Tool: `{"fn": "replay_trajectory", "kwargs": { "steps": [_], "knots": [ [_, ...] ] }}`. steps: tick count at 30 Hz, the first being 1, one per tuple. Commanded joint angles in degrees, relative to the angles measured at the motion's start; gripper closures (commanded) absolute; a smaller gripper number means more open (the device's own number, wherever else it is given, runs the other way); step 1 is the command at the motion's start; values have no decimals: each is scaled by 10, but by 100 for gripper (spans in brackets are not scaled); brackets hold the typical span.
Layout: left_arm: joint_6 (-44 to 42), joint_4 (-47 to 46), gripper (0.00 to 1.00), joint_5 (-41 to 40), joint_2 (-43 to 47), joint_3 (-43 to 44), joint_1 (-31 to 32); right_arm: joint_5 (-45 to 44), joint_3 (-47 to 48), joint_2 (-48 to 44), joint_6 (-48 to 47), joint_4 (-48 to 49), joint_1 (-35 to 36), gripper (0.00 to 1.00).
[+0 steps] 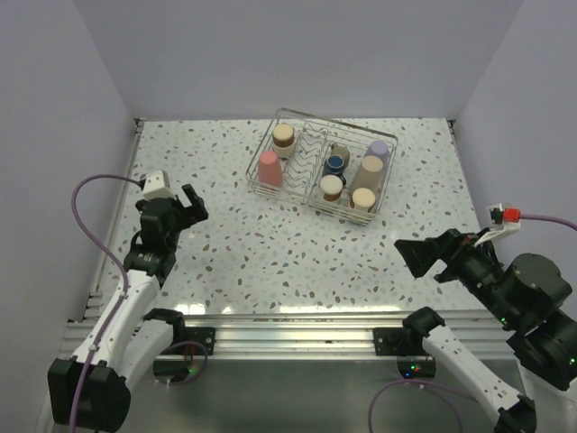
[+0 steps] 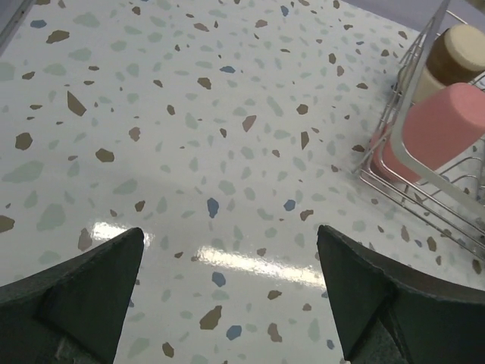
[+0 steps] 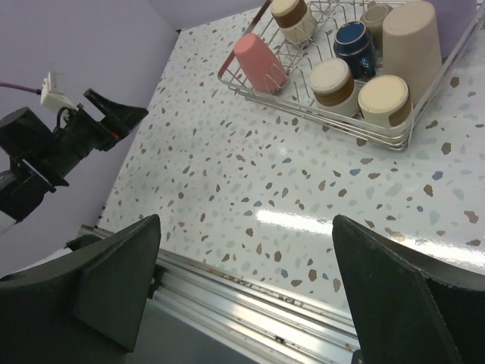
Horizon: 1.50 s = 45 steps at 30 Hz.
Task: Load the cups into the dish rack
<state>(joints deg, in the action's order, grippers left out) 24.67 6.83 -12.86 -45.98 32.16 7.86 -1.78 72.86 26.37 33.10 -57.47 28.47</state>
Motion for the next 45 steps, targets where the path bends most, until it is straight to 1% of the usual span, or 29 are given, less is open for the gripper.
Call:
{"fn": "replay_trajectory", "kwargs": {
  "steps": [1, 3, 4, 5, 6, 7, 8, 9, 10, 12, 13, 16, 17, 18, 19, 20, 22, 23, 24, 25, 27, 29, 30, 31, 33, 35, 37, 43, 45],
  "knots": [
    [-52, -150, 0, -42, -38, -29, 1, 9, 50, 5, -46, -51, 0, 1],
    [-71, -191, 0, -46, -55, -65, 1, 11, 68, 7, -61, -71, 2, 2],
    [-80, -252, 0, -51, -60, -102, 1, 15, 69, 8, -65, -75, 2, 2],
    [-86, -285, 0, -65, -65, -123, 1, 15, 68, 9, -68, -77, 4, 1],
    [-112, -319, 0, -74, -80, -142, 1, 16, 64, 11, -68, -81, 3, 1],
    [-123, -376, 0, -84, -90, -170, 1, 16, 63, 19, -62, -84, 3, 2],
    [-132, -400, 0, -104, -101, -180, 1, 16, 67, 25, -60, -87, 3, 2],
    [-155, -452, 0, -106, -126, -189, 1, 16, 84, 33, -61, -98, 3, 1],
    [-167, -481, 0, -102, -140, -205, 1, 11, 96, 44, -66, -104, 3, 1],
    [-183, -531, 0, -86, -177, -216, 1, -12, 117, 61, -76, -120, 3, 1],
    [-185, -583, 0, -82, -190, -228, 1, -23, 118, 65, -75, -122, 4, 1],
    [-197, -674, 0, -86, -250, -234, -3, -19, 108, 72, -61, -121, 2, 1],
    [-204, -663, 0, -73, -259, -223, -3, -19, 104, 73, -53, -120, 3, 1],
    [-220, -703, 0, -67, -287, -220, -5, -19, 97, 72, -45, -115, 3, 1],
    [-227, -711, 0, -60, -300, -208, -6, -19, 95, 72, -38, -112, 3, 1],
    [-231, -699, 0, -39, -310, -196, -8, -21, 93, 73, -37, -111, 3, 1],
    [-244, -698, 0, -29, -338, -175, -13, -29, 92, 75, -31, -110, 3, 1],
    [-264, -702, 0, -8, -344, -179, -13, -36, 91, 75, -29, -111, 2, 2],
    [-277, -781, 0, -9, -370, -192, -13, -38, 85, 74, -26, -110, 3, 1],
    [-278, -832, 0, -2, -385, -226, -14, -39, 81, 72, -21, -110, 3, 1],
    [-285, -912, 0, -4, -415, -249, -15, -39, 74, 70, -18, -109, 3, 1],
    [-277, -854, 0, 5, -396, -237, -15, -43, 72, 69, -17, -111, 3, 1],
    [-280, -885, 0, 3, -410, -237, -15, -51, 70, 68, -16, -113, 2, 2],
    [-281, -886, 0, 4, -413, -238, -16, -52, 69, 67, -15, -114, 3, 1],
    [-276, -859, 0, 6, -402, -232, -18, -58, 73, 64, -12, -117, 2, 1],
    [-278, -883, 0, 5, -409, -239, -18, -61, 75, 63, -11, -117, 3, 2],
    [-276, -857, 0, 6, -401, -233, -18, -60, 79, 65, -10, -117, 3, 1],
    [-274, -861, 0, 11, -404, -233, -21, -77, 90, 76, -4, -133, 2, 1],
    [-273, -862, 0, 11, -405, -233, -22, -84, 88, 73, -4, -122, 3, 2]
  ]
}}
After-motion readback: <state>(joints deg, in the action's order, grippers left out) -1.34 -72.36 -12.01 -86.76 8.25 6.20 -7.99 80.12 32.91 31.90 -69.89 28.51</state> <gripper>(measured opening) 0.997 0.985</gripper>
